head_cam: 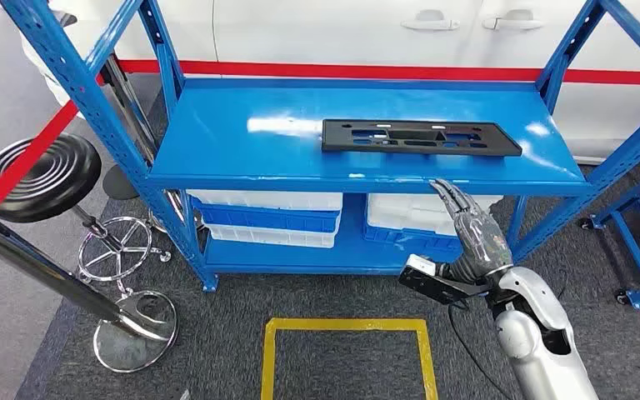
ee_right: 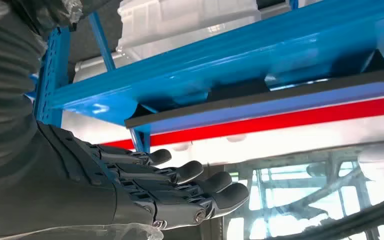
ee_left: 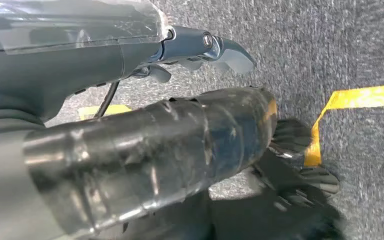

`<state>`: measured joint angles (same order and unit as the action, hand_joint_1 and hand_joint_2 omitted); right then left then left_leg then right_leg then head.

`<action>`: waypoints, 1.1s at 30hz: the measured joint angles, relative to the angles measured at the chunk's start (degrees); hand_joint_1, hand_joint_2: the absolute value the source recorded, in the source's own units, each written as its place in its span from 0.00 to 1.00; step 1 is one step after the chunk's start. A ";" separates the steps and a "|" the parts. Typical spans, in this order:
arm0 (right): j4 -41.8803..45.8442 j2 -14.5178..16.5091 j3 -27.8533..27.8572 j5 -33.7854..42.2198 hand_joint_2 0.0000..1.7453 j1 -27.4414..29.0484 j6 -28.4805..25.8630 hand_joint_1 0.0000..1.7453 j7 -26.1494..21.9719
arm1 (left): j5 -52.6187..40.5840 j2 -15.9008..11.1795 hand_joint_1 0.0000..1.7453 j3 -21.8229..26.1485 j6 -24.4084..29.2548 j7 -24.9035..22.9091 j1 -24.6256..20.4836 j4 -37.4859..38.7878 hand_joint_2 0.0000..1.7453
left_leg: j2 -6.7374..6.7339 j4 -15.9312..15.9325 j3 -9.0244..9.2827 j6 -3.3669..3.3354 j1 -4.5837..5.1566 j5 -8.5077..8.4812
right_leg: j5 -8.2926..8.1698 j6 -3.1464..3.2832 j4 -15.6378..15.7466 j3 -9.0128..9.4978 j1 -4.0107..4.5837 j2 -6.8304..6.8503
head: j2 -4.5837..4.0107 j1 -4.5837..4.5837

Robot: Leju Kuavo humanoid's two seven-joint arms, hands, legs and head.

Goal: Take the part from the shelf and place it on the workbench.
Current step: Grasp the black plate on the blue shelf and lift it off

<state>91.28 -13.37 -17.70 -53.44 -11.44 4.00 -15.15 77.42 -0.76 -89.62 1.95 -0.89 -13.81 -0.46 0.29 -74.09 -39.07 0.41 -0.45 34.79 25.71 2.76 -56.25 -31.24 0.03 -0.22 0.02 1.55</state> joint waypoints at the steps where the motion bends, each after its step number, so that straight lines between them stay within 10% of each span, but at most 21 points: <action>1: -0.08 0.03 0.00 0.00 1.00 0.00 0.00 0.00 0.00 | 0.00 -0.01 0.00 0.00 0.04 -0.06 0.10 0.00 0.00 | 0.00 1.17 0.04 0.17 -0.08 -1.07 | 0.34 -0.16 -0.10 0.34 -0.09 -0.07 | 0.00 0.00; 6: -0.68 0.20 0.02 0.02 1.00 -0.02 -0.05 0.00 -0.17 | -0.37 -0.12 0.00 -0.01 0.09 -0.27 0.26 0.02 0.00 | -0.12 14.27 2.58 -0.12 -0.29 -10.65 | 3.58 -1.89 -1.44 2.41 -0.46 -0.18 | -0.01 0.00; 11: -1.10 0.25 0.04 0.03 1.00 -0.29 -0.32 0.00 -0.51 | -0.68 -0.07 0.00 -0.01 0.04 -0.31 0.18 0.02 0.00 | -0.01 15.32 4.00 -2.37 -0.40 -9.85 | 4.40 -3.22 -5.02 1.11 -0.38 -0.04 | -0.01 -0.14; 16: -1.70 0.25 0.13 0.04 1.00 -0.36 -0.39 0.00 -0.57 | -0.72 -0.10 0.00 -0.01 0.10 -0.29 0.06 0.02 0.00 | 0.15 15.71 6.75 -2.98 -0.53 -7.72 | 8.47 -4.21 -18.51 -9.38 -0.80 0.07 | -0.01 -0.26; 21: -2.16 0.24 0.17 0.05 1.00 -0.43 -0.43 0.00 -0.58 | -0.80 -0.03 0.00 -0.01 0.07 -0.29 0.05 0.02 0.00 | 0.27 15.99 10.22 -2.15 -0.44 -4.89 | -2.42 -2.75 -4.53 -7.10 -0.19 0.20 | -0.01 -0.20; 25: -2.40 0.24 0.40 0.25 1.00 -0.52 -0.83 0.00 -0.82 | -2.24 -0.04 0.00 -0.01 -1.07 -0.12 -0.12 0.02 0.00 | 0.11 15.01 10.55 -0.93 -0.26 -4.90 | -2.98 -1.52 -2.03 -5.57 0.00 -0.07 | -0.01 -0.17; 28: -2.67 0.25 0.80 0.38 1.00 -0.65 -1.03 0.00 -1.04 | -3.95 -0.24 0.00 -0.01 -2.95 0.39 -0.33 0.02 0.00 | -0.01 7.10 6.20 -0.57 -0.30 -3.06 | -2.24 -0.56 -1.28 -3.75 -0.24 -0.01 | -0.01 -0.13; 31: -3.12 0.25 1.09 0.46 0.25 -0.42 -1.13 0.00 -1.23 | -4.48 -0.26 0.00 -0.03 -3.39 0.77 -0.30 0.03 0.00 | -0.02 0.36 0.49 -0.18 -0.33 0.10 | -1.26 -0.20 -1.38 -2.74 -0.01 -0.05 | -0.01 -0.13; 32: -3.24 0.25 1.18 0.49 0.00 -0.27 -1.21 0.00 -1.40 | -4.57 -0.28 0.00 -0.03 -3.42 0.90 -0.28 0.03 0.00 | -0.03 1.43 0.11 -0.19 -0.32 -1.15 | -0.86 -0.23 -1.51 -2.34 0.07 -0.15 | -0.01 -0.13; 33: -3.33 0.25 1.27 0.51 0.00 -0.14 -1.30 0.00 -1.58 | -4.65 -0.33 0.00 -0.03 -3.43 1.01 -0.28 0.04 0.00 | -0.03 4.26 0.67 -0.35 -0.30 -3.60 | -0.44 -0.30 -1.69 -1.92 0.14 -0.26 | -0.01 -0.13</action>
<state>87.96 -13.11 -16.44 -52.93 -11.58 2.70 -16.73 72.77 -1.09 -89.66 -1.49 0.12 -14.09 -0.42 0.26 -69.84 -38.41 0.07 -0.75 31.20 25.27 2.47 -57.94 -33.16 0.16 -0.48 0.02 1.43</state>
